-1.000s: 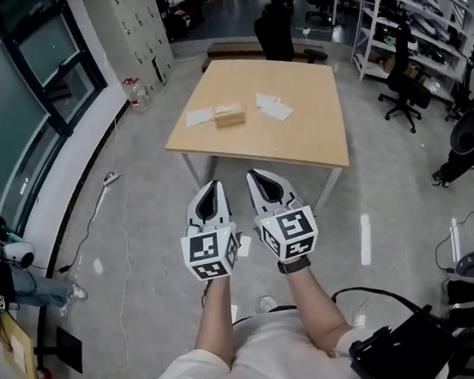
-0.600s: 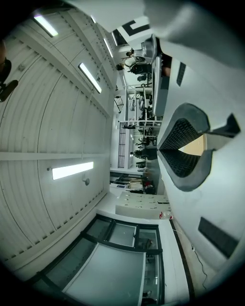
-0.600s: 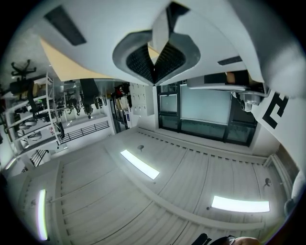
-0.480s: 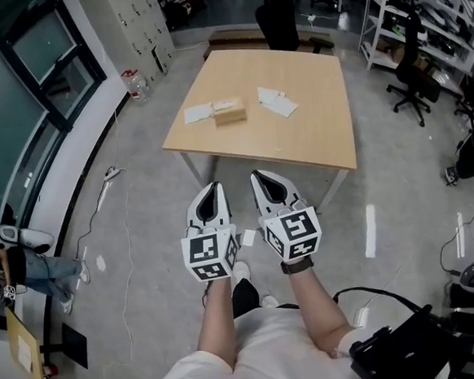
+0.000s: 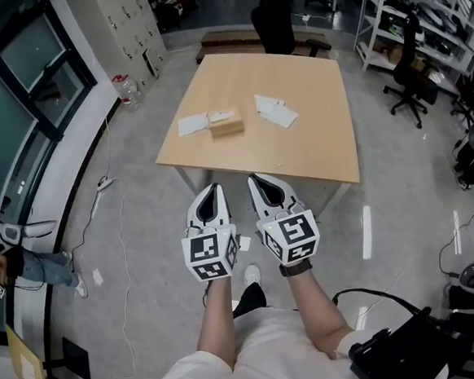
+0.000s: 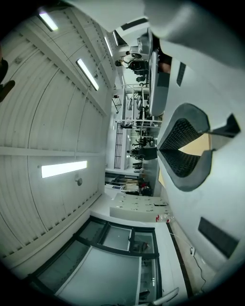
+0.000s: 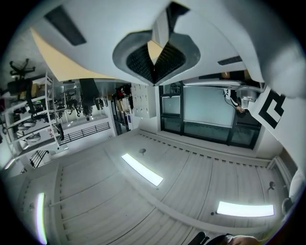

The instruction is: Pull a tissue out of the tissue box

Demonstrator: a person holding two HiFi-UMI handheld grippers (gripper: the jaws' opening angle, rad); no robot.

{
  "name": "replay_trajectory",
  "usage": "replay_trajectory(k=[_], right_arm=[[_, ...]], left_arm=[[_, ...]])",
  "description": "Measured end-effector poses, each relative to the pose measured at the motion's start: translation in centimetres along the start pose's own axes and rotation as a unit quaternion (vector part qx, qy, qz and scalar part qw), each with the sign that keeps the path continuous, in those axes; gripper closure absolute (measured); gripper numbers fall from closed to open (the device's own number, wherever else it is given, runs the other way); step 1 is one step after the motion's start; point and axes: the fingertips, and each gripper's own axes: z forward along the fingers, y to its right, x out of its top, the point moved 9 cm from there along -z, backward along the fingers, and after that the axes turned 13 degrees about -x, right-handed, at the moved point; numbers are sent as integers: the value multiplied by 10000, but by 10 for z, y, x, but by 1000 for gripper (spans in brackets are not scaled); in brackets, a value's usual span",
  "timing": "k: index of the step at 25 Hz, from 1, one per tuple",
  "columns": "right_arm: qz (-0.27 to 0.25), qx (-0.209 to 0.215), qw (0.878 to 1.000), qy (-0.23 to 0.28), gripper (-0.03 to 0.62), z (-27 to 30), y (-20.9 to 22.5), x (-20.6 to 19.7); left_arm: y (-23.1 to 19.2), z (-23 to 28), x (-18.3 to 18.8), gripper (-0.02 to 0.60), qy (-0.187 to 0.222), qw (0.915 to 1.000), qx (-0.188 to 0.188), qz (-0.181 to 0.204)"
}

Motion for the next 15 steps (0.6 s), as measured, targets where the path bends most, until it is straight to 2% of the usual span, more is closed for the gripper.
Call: replay_trajectory(k=[9, 15], right_arm=[[-77, -301, 9995, 28, 591, 98, 23, 7], [-217, -222, 9995, 99, 591, 178, 15, 8]], left_arm=[[-69, 85, 13, 580, 31, 9996, -278, -23], [-131, 134, 21, 580, 174, 9993, -324, -44]])
